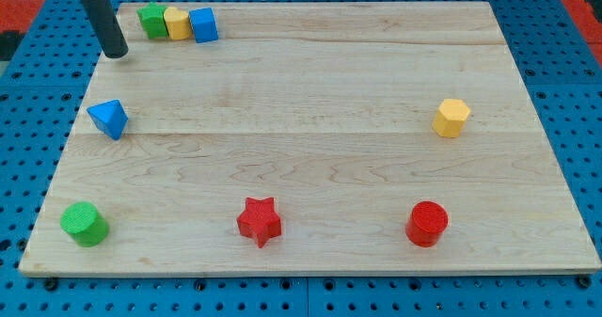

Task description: Point your arm to the green star

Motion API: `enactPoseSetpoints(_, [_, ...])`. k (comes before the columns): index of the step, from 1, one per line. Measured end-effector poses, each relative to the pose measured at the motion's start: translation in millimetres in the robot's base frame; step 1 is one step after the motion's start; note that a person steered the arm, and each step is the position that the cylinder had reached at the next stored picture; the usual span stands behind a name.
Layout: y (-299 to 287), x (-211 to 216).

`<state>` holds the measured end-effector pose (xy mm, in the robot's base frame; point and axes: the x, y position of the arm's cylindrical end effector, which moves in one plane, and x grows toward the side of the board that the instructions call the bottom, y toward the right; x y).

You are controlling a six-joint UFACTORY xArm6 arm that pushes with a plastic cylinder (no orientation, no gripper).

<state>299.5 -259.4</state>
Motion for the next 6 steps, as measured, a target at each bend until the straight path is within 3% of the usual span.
enactPoseSetpoints(4, [0.0,-23.1])
enactPoseSetpoints(6, [-7.6,-88.5])
